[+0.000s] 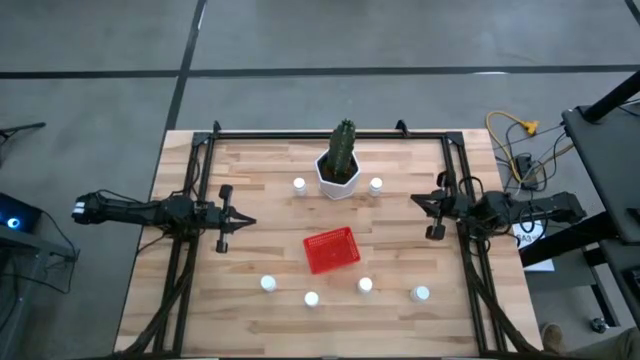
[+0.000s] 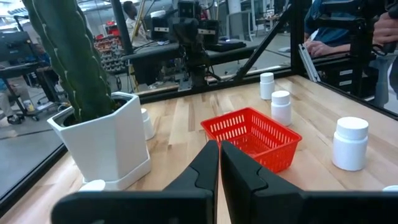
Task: Pick and place pill bottles into a basket
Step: Put the white pill bottle into the red bin
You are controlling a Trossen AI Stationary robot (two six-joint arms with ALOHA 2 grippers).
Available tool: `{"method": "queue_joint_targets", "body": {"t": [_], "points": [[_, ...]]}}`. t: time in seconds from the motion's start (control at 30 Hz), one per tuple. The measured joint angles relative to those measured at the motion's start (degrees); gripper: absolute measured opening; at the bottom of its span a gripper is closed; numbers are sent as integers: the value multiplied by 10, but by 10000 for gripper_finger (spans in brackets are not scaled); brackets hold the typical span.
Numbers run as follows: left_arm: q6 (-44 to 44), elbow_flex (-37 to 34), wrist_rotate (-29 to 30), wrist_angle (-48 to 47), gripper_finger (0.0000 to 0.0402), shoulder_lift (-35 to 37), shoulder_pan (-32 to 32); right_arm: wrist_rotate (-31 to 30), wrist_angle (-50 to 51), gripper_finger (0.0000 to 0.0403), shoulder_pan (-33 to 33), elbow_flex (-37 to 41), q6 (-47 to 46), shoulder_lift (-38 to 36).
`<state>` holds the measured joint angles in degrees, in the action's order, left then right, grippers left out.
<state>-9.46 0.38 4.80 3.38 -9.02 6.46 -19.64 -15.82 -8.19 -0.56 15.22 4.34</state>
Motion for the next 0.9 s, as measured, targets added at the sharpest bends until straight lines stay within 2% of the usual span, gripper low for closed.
{"method": "queue_joint_targets", "body": {"t": [0.37,0.73,0.9], "points": [[0,0,0,0,0,-1,0,3,126,9,0,0,-66,4],[0,0,0,2,0,-3,0,2,125,9,0,0,-71,10],[0,0,0,2,0,-3,0,3,109,9,0,0,-180,10]]}}
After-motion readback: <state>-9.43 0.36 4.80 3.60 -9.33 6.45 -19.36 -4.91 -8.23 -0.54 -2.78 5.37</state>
